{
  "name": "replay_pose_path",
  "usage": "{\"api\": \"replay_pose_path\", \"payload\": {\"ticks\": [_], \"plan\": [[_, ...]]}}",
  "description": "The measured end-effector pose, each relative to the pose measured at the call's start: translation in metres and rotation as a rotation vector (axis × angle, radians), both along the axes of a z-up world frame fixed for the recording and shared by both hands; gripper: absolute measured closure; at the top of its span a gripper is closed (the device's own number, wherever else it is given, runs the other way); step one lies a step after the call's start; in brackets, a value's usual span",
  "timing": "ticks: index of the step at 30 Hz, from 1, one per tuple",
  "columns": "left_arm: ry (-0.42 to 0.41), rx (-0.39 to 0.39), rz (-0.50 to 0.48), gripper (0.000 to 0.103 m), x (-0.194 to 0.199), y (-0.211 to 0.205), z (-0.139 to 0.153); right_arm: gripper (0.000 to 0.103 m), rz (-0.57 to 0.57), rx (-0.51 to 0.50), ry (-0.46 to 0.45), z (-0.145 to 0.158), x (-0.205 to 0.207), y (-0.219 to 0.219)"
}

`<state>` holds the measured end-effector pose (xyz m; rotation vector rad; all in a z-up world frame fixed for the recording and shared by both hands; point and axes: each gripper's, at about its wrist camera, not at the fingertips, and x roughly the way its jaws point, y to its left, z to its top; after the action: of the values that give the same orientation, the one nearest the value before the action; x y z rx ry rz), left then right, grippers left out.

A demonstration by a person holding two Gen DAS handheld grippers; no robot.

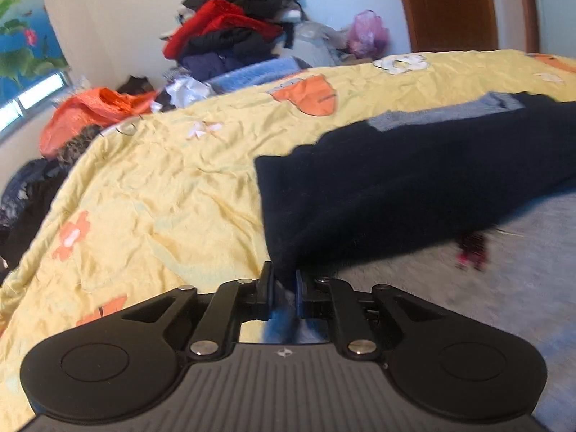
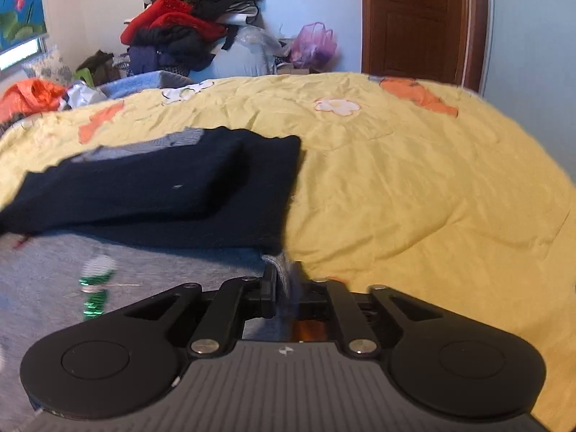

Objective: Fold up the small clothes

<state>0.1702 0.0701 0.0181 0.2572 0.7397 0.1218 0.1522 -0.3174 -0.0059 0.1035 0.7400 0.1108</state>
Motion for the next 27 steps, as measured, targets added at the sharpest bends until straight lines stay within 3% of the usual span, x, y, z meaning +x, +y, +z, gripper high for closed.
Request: {"api": "replay_pose_path", "payload": {"ticks": [1, 2, 3, 4, 5, 7, 9, 11, 12, 13, 15, 18, 20, 23, 25, 26, 27], "plan": [[0.024, -0.042, -0.009, 0.086, -0.009, 0.004, 0.006, 0.049, 0.001, 0.025, 0.022, 0.003, -0.005, -0.002], [0.034, -0.094, -0.016, 0.073, -0.021, 0.009, 0.01, 0.027, 0.001, 0.055, 0.036, 0.007, -0.014, -0.005], [0.036, -0.145, -0.027, 0.063, -0.035, 0.015, 0.013, 0.021, 0.006, 0.092, 0.033, 0.009, -0.028, -0.009], [0.039, -0.187, -0.036, 0.037, -0.05, 0.021, 0.014, 0.021, 0.021, 0.127, 0.035, 0.011, -0.043, -0.011], [0.041, -0.227, -0.039, 0.026, -0.064, 0.027, 0.014, 0.022, 0.04, 0.156, 0.053, 0.01, -0.056, -0.014], [0.057, -0.329, -0.055, 0.027, -0.087, 0.038, 0.011, 0.025, 0.058, 0.225, 0.09, 0.007, -0.083, -0.018], [0.101, -0.434, -0.048, 0.034, -0.097, 0.045, 0.004, 0.033, 0.085, 0.282, 0.085, 0.004, -0.105, -0.02], [0.078, -0.433, -0.037, 0.059, -0.101, 0.046, 0.003, 0.089, 0.107, 0.321, 0.113, 0.001, -0.113, -0.018], [0.074, -0.425, -0.024, 0.073, -0.1, 0.047, 0.003, 0.091, 0.104, 0.338, 0.138, -0.003, -0.112, -0.018], [0.081, -0.436, -0.015, 0.096, -0.098, 0.05, 0.005, 0.092, 0.102, 0.352, 0.13, -0.004, -0.112, -0.02], [0.087, -0.448, 0.0, 0.098, -0.092, 0.057, 0.01, 0.093, 0.077, 0.358, 0.131, -0.001, -0.111, -0.026], [0.08, -0.353, 0.02, 0.099, -0.091, 0.059, 0.012, 0.096, 0.043, 0.336, 0.093, 0.007, -0.118, -0.039], [0.091, -0.366, 0.019, 0.099, -0.092, 0.064, 0.005, 0.096, -0.02, 0.341, 0.1, 0.001, -0.118, -0.057], [0.093, -0.402, 0.031, 0.093, -0.099, 0.068, 0.011, 0.092, -0.053, 0.436, 0.13, -0.009, -0.122, -0.068], [0.116, -0.459, 0.025, 0.083, -0.11, 0.074, 0.017, 0.076, -0.048, 0.455, 0.128, -0.003, -0.134, -0.067], [0.127, -0.494, 0.017, 0.076, -0.118, 0.077, 0.018, 0.05, -0.04, 0.465, 0.149, -0.001, -0.139, -0.066], [0.134, -0.534, 0.01, 0.06, -0.127, 0.08, 0.018, 0.041, -0.027, 0.484, 0.171, 0.0, -0.146, -0.067]]}}
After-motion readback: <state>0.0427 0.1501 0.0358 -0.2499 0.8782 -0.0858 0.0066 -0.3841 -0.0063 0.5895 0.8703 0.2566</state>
